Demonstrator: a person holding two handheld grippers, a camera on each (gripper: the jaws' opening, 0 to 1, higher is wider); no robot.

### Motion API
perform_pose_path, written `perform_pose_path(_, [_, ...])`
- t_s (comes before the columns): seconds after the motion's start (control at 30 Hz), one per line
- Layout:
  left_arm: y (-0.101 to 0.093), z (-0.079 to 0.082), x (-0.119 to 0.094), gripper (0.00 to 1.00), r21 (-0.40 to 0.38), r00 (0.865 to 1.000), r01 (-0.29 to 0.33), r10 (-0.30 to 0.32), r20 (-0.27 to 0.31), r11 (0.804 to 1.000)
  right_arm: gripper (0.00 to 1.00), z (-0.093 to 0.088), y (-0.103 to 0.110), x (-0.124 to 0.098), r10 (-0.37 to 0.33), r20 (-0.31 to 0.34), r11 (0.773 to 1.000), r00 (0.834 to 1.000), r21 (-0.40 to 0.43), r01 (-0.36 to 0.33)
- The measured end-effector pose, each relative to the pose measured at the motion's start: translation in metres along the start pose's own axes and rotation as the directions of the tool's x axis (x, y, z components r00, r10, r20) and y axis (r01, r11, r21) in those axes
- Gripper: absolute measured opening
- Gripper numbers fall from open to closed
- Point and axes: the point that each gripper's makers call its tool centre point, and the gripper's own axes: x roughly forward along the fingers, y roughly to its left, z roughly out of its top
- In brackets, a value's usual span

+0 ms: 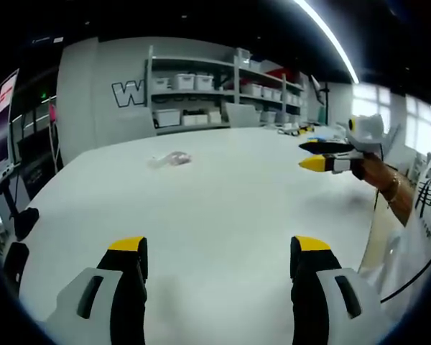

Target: Open the resealable bag by pulling the two sides of the seal apart until the entire bag opening is separated and visibly accessible.

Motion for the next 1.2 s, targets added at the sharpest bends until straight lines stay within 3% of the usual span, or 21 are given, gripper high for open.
perform_pose_path(1.2, [0.003, -0.002, 0.001, 0.80, -0.003, 1.000, 0.002, -0.002, -0.005, 1.000, 0.58, 0.023, 0.005, 0.047, 0.060, -0.013, 0.996, 0.998, -0.069, -0.061])
